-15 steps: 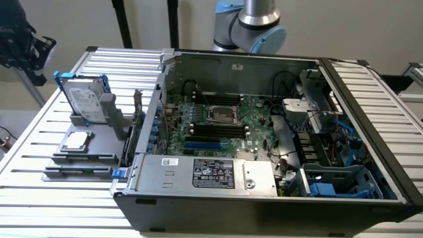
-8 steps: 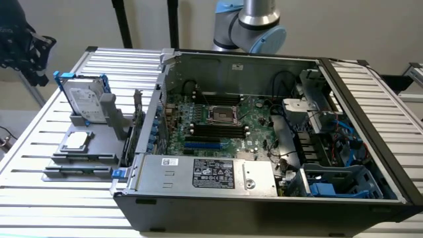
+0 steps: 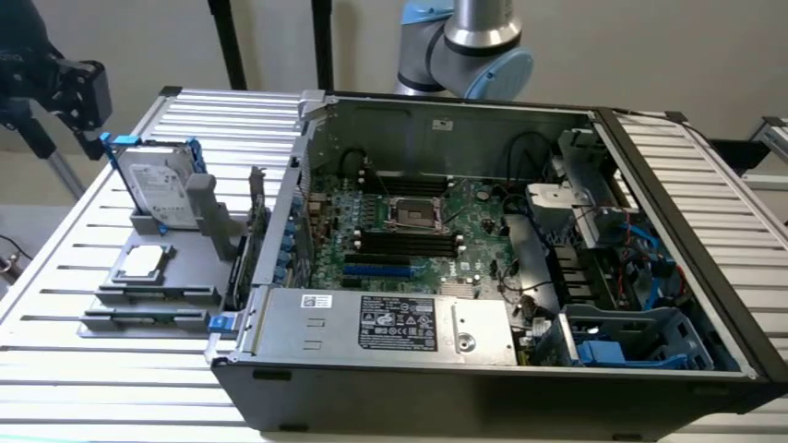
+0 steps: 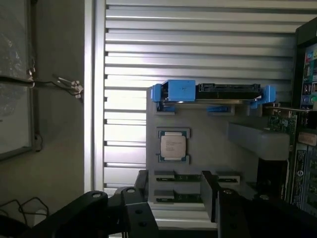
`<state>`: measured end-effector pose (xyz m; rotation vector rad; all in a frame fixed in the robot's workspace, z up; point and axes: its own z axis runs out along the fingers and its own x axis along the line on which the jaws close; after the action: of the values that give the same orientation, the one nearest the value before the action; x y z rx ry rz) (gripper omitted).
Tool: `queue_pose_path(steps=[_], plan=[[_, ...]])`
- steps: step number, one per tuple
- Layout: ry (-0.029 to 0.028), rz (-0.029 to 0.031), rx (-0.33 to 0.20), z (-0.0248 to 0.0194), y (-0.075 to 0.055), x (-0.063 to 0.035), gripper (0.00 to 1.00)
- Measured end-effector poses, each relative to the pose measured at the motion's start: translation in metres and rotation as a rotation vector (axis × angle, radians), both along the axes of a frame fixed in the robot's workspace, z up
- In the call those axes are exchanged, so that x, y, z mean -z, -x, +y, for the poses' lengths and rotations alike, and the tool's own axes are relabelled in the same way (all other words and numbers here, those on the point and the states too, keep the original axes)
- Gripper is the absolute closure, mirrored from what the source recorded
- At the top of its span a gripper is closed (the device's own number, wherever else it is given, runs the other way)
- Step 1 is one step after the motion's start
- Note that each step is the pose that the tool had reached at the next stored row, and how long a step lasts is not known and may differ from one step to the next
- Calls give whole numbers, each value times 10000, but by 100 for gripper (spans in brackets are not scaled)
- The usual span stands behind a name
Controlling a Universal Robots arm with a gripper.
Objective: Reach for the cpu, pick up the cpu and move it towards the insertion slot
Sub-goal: 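Pick up the cpu and move it towards the insertion slot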
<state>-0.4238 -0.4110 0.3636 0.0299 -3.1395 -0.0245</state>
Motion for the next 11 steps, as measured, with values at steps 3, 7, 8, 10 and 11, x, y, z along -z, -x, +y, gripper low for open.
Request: queue_pose_path(steps=[3, 7, 8, 10, 11], plan=[[0, 0, 0, -1, 1, 6, 30], [0, 1, -1, -6, 0, 60, 23], [0, 0, -1, -9, 0, 79, 23], [0, 0, -1, -14, 0, 116, 23], [0, 0, -1, -17, 0, 134, 23]])
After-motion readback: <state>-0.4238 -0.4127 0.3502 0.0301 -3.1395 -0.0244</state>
